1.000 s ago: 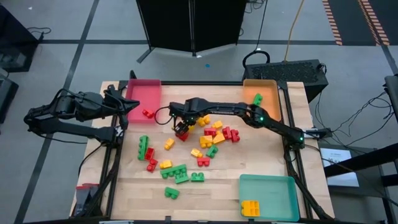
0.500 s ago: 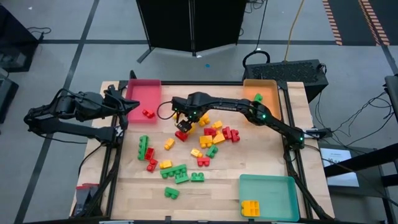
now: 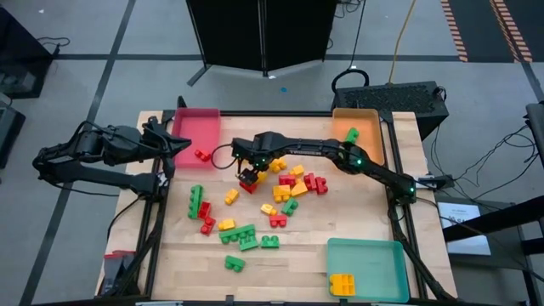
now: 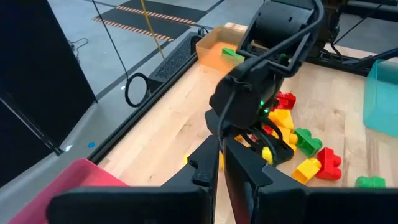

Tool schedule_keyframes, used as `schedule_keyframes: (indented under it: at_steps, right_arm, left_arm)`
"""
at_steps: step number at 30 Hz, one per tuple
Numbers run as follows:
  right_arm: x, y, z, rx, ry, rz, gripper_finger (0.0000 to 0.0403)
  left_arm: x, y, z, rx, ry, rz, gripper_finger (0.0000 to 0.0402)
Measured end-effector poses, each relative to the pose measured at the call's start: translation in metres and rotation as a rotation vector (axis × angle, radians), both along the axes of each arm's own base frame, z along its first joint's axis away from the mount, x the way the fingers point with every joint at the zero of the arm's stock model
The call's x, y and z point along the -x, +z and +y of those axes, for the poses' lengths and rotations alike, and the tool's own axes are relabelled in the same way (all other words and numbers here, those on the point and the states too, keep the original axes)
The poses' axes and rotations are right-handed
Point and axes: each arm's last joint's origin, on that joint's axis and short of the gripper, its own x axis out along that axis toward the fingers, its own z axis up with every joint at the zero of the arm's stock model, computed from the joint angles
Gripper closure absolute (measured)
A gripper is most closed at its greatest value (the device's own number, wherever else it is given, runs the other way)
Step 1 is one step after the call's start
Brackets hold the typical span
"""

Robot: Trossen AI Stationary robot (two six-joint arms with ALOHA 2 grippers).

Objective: Sort blocks
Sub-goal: Put the yellow game piece into the blue bin

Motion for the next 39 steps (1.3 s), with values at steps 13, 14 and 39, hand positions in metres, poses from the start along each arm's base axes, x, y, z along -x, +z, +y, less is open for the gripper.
schedule_keyframes:
  at_steps: [13, 14, 39]
  right_arm:
    - [-0.002, -0.018, 0.001, -0.009, -0.026, 0.050, 0.0079]
    - [-0.002, -0.020, 0.001, -0.013, -0.030, 0.053, 0.0079]
    - [0.007, -0.037, 0.000, 0.011, -0.064, 0.197, 0.0288]
  left_arm:
    - [0.000, 0.000, 0.000, 0.000, 0.000, 0.000, 0.0371]
    - [0.000, 0.000, 0.000, 0.000, 0.000, 0.000, 0.0371]
    - [0.000, 0.000, 0.000, -0.001, 0.001, 0.000, 0.0371]
